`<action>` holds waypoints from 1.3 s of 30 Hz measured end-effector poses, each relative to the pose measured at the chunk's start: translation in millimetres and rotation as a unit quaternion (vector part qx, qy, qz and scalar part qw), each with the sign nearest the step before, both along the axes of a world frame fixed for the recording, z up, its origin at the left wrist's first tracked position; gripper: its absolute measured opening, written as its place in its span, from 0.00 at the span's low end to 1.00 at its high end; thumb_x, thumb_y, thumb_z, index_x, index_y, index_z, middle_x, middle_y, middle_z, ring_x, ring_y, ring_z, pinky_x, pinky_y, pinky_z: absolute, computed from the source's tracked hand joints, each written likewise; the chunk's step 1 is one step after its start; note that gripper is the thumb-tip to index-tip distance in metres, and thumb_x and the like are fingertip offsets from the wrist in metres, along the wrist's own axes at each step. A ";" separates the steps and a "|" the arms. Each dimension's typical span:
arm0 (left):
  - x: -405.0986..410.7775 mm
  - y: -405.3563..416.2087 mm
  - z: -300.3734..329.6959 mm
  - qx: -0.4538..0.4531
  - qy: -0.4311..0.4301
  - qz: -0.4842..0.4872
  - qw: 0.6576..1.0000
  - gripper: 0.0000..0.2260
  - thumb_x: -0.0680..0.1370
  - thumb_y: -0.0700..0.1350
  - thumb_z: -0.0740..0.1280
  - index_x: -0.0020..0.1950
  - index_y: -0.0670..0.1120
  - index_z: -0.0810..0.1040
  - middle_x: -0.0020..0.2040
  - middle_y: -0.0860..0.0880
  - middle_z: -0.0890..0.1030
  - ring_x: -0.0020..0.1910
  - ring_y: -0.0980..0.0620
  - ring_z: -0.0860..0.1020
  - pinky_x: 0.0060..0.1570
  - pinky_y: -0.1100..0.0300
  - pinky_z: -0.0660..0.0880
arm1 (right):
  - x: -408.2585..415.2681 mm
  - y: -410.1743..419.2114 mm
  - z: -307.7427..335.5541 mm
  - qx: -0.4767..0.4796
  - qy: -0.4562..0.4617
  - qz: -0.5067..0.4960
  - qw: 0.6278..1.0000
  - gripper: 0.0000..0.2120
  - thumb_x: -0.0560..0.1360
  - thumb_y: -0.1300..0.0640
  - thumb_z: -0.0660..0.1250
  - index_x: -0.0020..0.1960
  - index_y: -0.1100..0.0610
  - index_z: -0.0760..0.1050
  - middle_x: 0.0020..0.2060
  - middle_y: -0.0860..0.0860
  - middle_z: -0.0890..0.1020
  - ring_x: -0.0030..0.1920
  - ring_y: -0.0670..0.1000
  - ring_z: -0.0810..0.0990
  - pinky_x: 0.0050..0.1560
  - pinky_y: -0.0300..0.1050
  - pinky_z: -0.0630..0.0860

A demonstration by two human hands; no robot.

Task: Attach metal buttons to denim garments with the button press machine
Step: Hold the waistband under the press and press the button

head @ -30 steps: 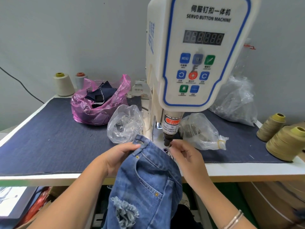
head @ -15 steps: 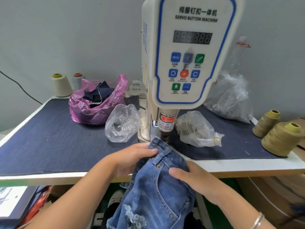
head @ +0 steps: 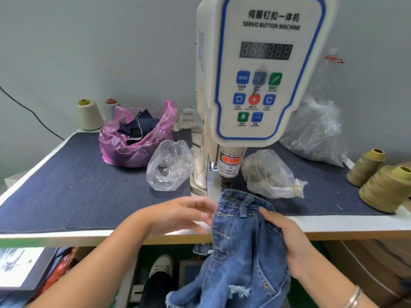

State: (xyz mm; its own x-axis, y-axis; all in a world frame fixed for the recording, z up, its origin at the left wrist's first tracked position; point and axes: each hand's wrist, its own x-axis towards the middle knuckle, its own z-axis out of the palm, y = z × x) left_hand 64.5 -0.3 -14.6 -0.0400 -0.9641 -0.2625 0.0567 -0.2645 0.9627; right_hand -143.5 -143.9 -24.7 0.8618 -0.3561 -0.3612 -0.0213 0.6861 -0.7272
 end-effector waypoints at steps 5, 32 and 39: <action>-0.2 10.6 -13.4 0.028 -0.137 -0.081 0.987 0.23 0.77 0.32 0.61 0.69 0.47 0.71 0.68 0.51 0.75 0.68 0.55 0.72 0.71 0.52 0.65 | -7.4 -10.4 4.3 0.101 -0.082 -0.034 0.991 0.28 0.53 0.56 0.83 0.52 0.59 0.84 0.51 0.59 0.84 0.51 0.60 0.83 0.48 0.56 0.80; 5.7 -18.3 18.1 -0.044 0.024 0.174 0.984 0.26 0.70 0.57 0.72 0.59 0.40 0.77 0.54 0.39 0.83 0.52 0.42 0.82 0.48 0.55 0.80 | -19.1 -85.7 4.9 -0.415 0.174 -0.046 0.892 0.11 0.76 0.68 0.63 0.48 0.55 0.81 0.48 0.54 0.85 0.49 0.53 0.83 0.45 0.38 0.76; -0.4 -24.5 8.0 -0.020 0.021 0.159 0.987 0.12 0.75 0.52 0.68 0.50 0.46 0.83 0.52 0.39 0.84 0.50 0.43 0.83 0.48 0.55 0.79 | 14.5 -22.8 11.4 -0.687 0.094 -0.082 0.716 0.16 0.76 0.60 0.66 0.57 0.41 0.69 0.52 0.34 0.73 0.57 0.33 0.70 0.56 0.26 0.65</action>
State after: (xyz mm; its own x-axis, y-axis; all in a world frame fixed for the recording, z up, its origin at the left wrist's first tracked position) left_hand 64.1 -24.8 -6.6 0.2557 -0.9396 -0.2277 0.1700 -0.1882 0.9673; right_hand -128.9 -166.7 -13.3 0.7498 -0.5778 0.3223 -0.2091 -0.6691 -0.7131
